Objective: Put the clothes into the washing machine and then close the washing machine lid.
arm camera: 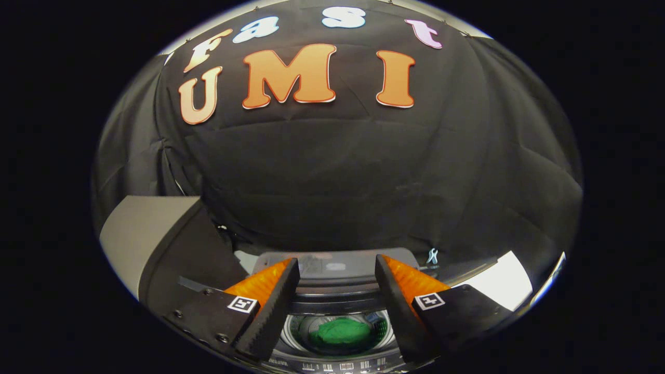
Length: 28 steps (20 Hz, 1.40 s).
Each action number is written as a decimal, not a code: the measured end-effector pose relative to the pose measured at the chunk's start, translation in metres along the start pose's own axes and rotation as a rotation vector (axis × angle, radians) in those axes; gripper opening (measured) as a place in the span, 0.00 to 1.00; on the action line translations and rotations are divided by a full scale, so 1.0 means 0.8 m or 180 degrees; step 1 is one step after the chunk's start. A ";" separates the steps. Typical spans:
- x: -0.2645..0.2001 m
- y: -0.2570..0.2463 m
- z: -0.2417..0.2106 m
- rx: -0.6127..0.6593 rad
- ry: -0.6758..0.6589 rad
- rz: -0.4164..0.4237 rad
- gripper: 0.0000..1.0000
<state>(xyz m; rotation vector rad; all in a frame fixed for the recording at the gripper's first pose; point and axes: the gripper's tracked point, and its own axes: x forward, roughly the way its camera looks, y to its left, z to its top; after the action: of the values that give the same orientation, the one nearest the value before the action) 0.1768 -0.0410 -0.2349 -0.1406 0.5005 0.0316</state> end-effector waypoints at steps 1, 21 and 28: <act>-0.011 -0.009 -0.027 0.0012 0.0094 -0.0076 0.95; -0.335 -0.070 0.216 0.0642 -0.1581 -0.0779 0.97; -0.363 -0.089 0.226 0.0657 -0.1678 -0.0965 0.98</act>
<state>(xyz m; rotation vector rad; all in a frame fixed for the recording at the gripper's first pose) 0.0126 -0.0849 0.0705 -0.0014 -0.0488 -0.2733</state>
